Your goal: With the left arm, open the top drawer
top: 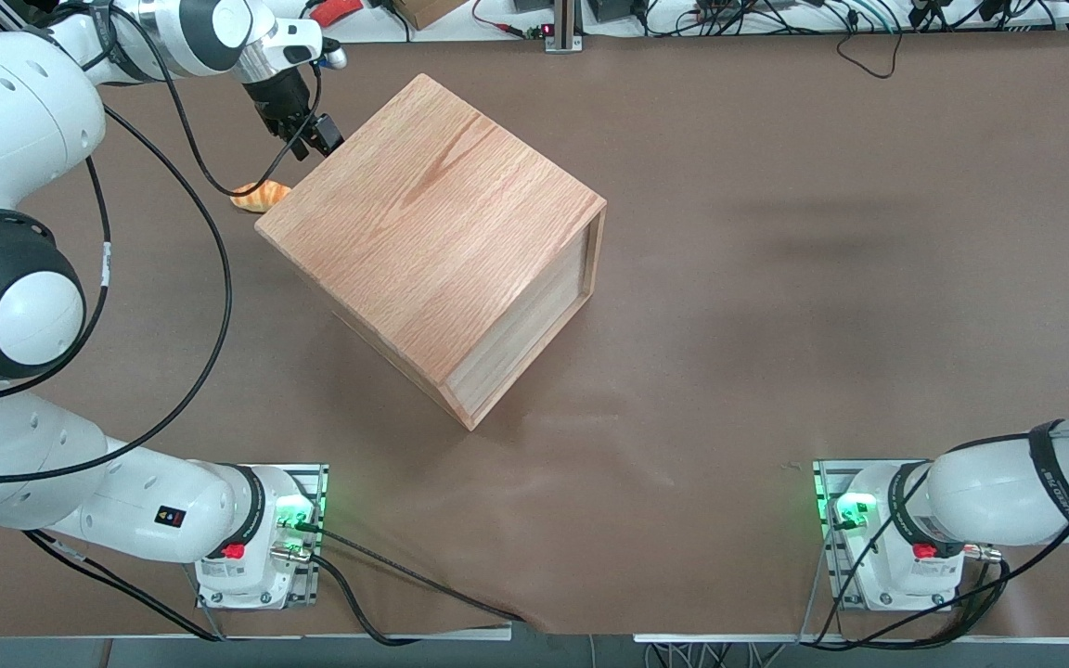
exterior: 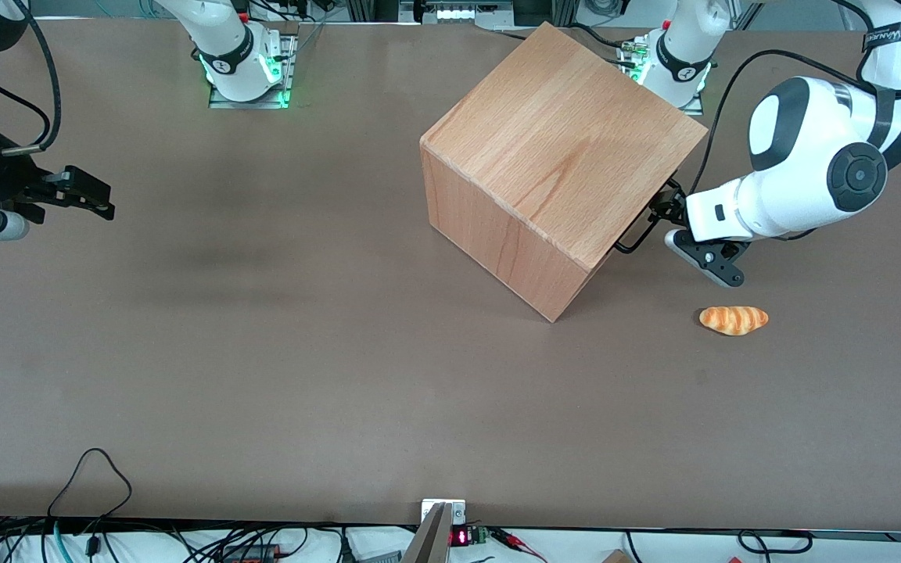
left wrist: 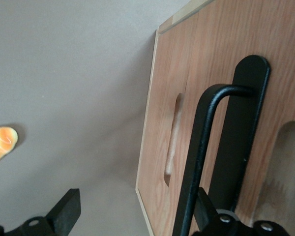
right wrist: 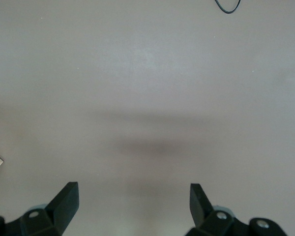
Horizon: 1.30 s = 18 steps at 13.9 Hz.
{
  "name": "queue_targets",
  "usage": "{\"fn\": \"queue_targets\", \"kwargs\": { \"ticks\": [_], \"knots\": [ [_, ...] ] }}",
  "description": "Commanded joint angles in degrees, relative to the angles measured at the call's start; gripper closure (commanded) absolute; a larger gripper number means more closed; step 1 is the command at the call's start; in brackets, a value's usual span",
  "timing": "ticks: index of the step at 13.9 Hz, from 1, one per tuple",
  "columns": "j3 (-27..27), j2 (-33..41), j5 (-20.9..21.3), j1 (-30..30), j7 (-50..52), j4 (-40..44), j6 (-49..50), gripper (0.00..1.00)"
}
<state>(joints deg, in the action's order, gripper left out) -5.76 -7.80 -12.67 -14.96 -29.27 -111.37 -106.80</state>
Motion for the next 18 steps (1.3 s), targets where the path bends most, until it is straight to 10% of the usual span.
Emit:
{"fn": "queue_targets", "kwargs": {
  "ticks": [1, 18],
  "knots": [
    [-0.9, -0.7, -1.6, 0.7, -5.3, -0.6, -2.9, 0.0],
    [-19.5, -6.7, -0.9, 2.1, -22.9, 1.1, -21.3, 0.0]
  ]
}}
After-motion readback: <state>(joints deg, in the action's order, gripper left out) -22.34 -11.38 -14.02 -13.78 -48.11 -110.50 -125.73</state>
